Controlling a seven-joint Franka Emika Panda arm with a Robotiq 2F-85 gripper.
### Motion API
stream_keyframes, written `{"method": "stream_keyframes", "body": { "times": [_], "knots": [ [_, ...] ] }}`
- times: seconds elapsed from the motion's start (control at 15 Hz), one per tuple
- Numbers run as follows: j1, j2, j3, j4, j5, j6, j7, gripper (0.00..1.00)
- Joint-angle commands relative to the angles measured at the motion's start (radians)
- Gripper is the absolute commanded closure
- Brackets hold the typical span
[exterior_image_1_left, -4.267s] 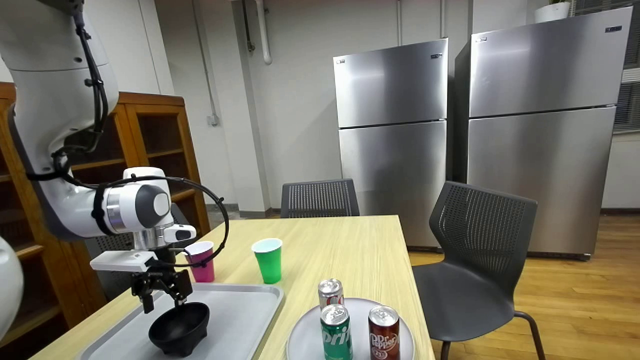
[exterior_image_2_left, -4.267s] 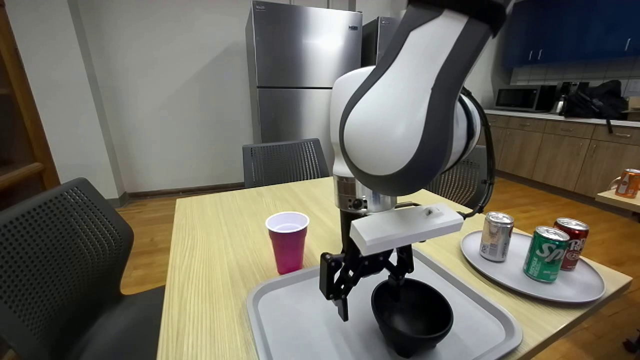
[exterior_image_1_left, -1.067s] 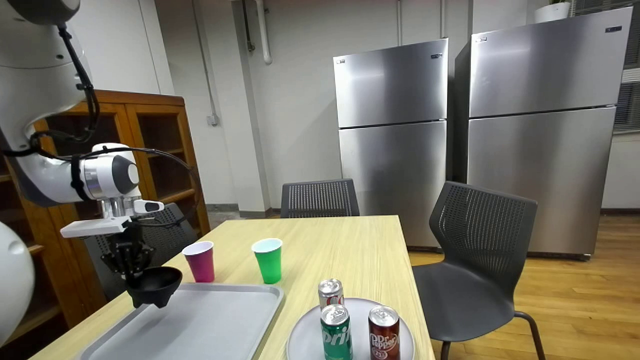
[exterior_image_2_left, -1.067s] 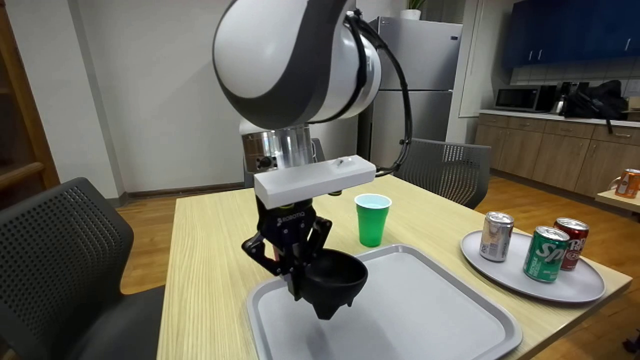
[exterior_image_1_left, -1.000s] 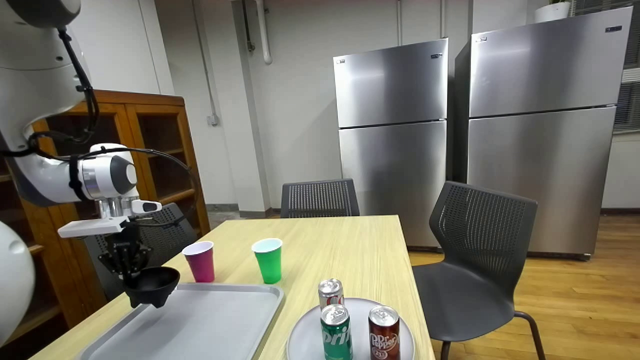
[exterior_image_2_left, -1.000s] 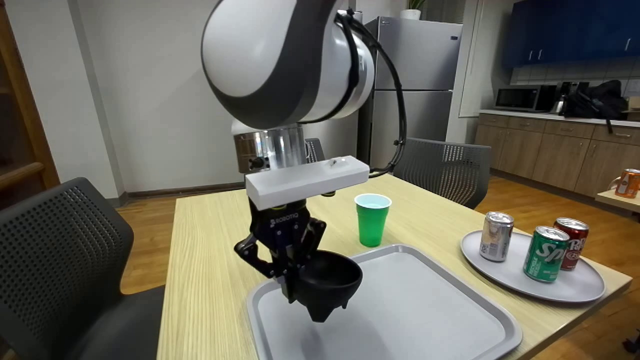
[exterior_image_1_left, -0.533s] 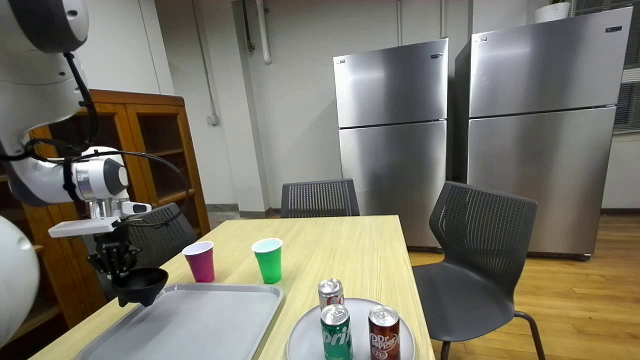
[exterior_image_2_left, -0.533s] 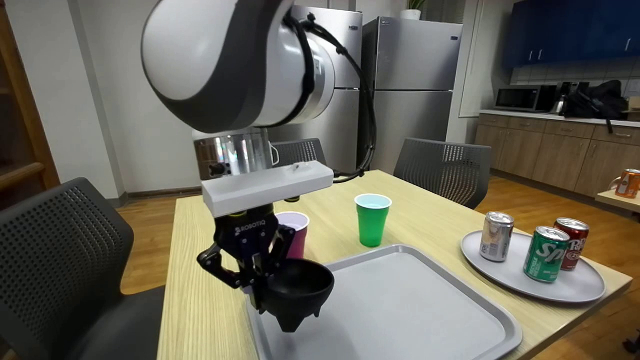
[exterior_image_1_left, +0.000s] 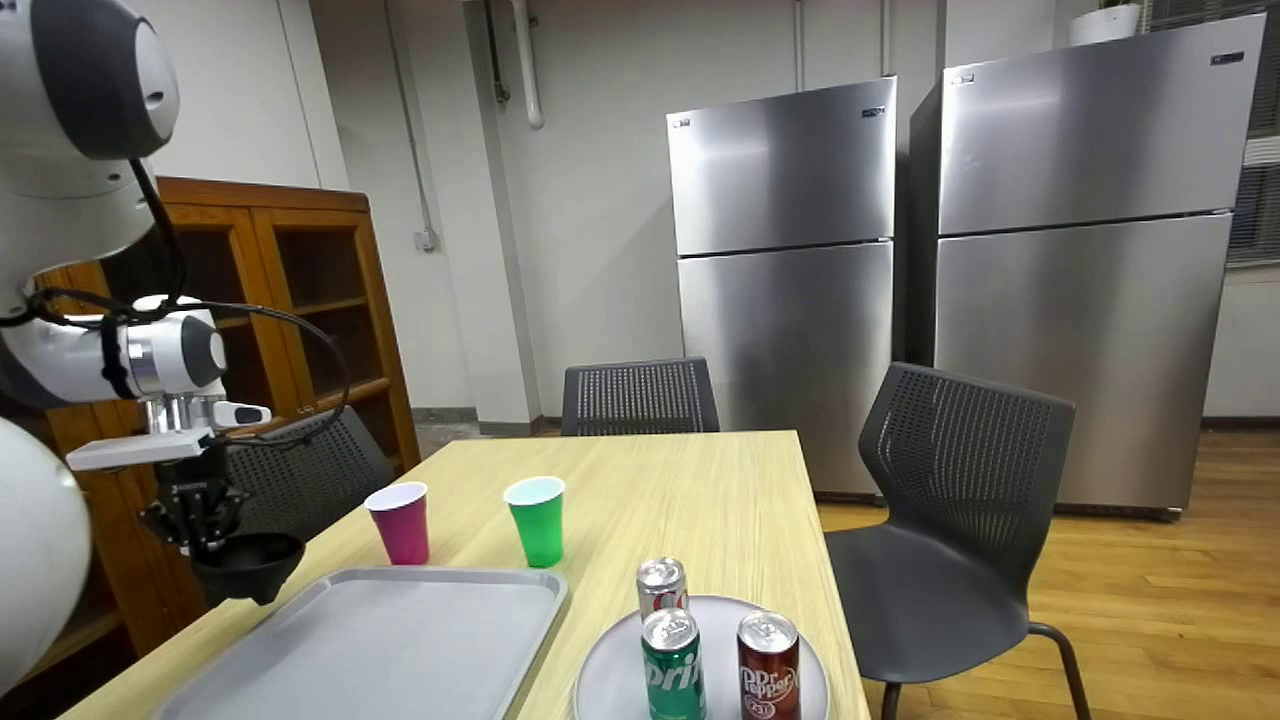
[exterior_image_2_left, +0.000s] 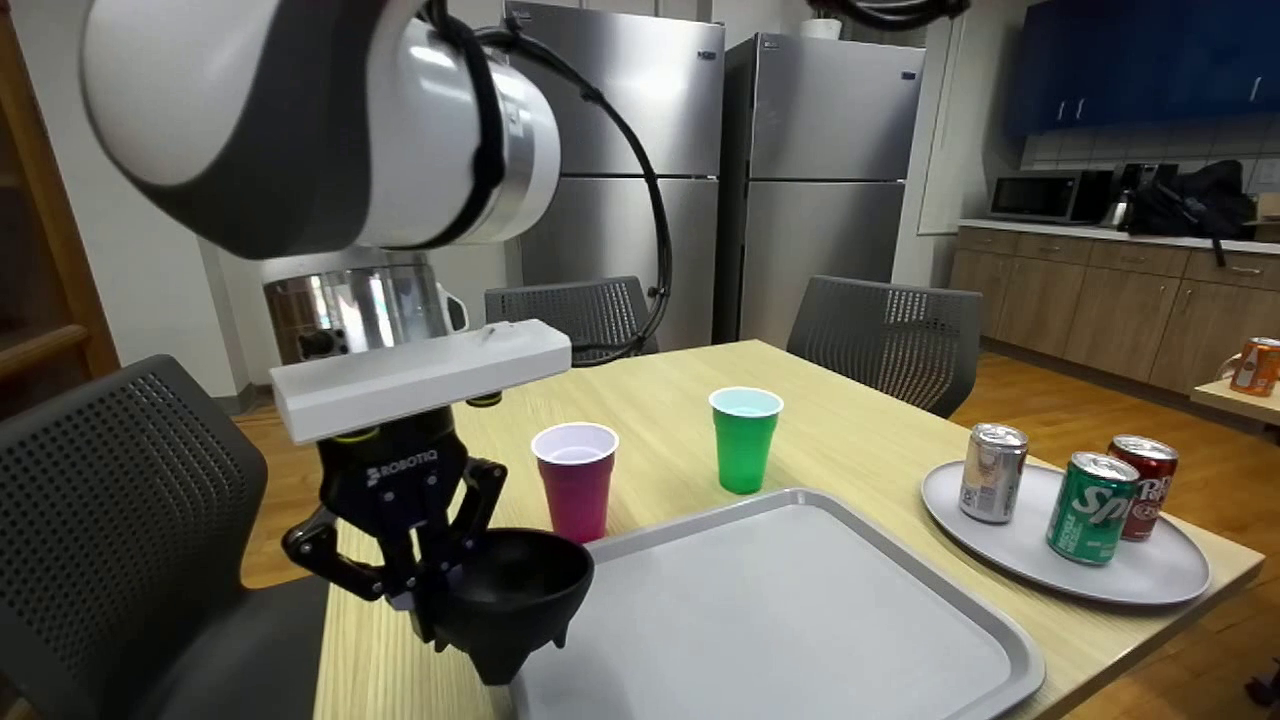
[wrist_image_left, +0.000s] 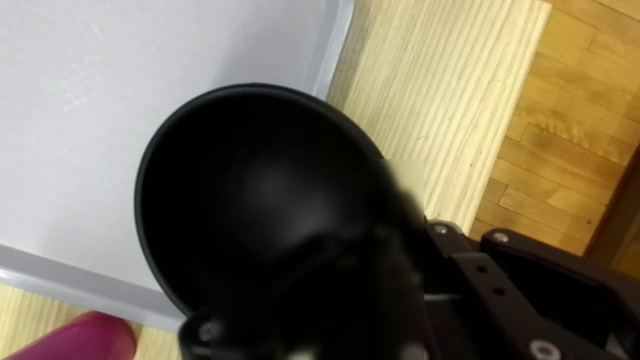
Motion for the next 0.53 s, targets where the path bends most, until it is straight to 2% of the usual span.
{"method": "stream_keyframes", "body": {
  "times": [0.0, 0.47],
  "knots": [
    [0.05, 0.09, -0.015, 0.141, -0.032, -0.091, -0.018, 0.98],
    [0.139, 0.179, -0.058, 0.262, -0.101, -0.108, -0.02, 0.98]
  ]
}}
